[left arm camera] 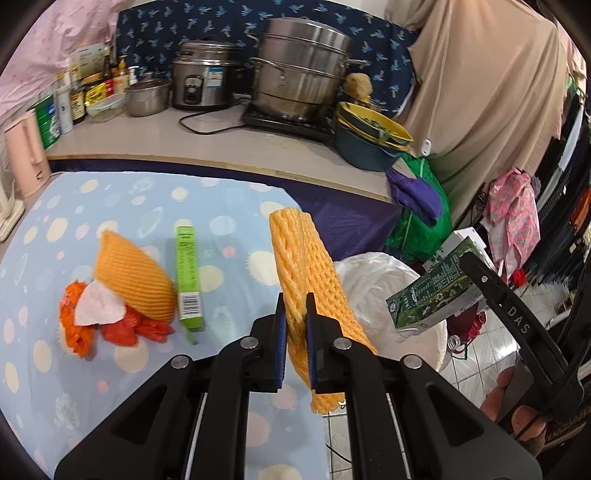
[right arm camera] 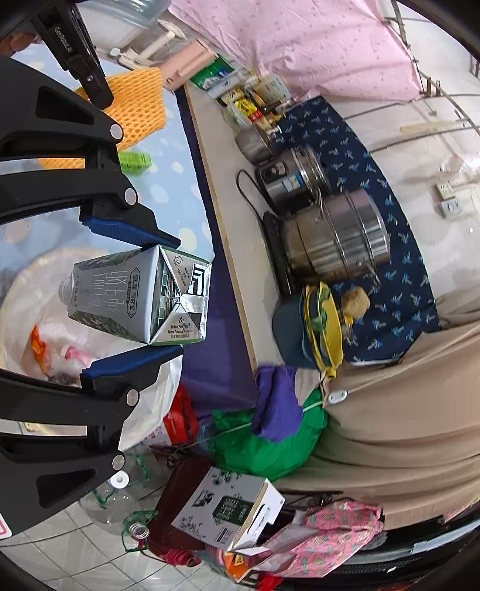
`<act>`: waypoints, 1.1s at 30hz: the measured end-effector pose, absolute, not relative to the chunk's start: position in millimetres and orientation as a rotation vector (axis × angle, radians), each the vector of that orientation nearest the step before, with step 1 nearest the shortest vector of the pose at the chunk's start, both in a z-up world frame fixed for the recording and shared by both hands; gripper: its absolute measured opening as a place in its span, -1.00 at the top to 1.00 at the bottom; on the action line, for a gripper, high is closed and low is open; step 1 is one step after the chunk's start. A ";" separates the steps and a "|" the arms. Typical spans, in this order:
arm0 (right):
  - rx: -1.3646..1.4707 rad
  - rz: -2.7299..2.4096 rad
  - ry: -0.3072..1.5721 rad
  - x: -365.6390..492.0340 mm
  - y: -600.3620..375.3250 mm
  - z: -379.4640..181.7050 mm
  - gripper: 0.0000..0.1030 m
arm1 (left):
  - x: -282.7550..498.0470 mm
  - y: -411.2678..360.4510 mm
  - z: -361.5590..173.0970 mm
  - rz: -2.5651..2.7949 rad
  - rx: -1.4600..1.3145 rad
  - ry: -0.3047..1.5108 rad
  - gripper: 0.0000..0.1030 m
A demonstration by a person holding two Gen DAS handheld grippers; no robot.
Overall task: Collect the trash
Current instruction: 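Carry the foam net and juice carton over the white bin with both grippers, then open both grippers to drop the foam net and carton into the bin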
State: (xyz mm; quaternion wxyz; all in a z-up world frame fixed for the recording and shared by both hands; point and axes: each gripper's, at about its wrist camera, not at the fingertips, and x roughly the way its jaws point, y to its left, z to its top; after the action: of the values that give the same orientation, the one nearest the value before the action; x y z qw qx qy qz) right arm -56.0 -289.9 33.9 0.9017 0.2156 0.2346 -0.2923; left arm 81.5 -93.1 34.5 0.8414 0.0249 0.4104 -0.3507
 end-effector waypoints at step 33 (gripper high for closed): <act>0.513 -0.719 0.564 -74.7 -342.7 -15.5 -0.08 | 68.7 -194.8 -9.5 -0.752 0.169 0.904 0.21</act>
State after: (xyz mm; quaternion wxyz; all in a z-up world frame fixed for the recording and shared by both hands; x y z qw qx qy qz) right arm -74.7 -342.7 -15.5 0.8659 0.2449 0.2693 -0.3431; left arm 68.7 -194.8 -9.5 0.8287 0.0798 0.4259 -0.3544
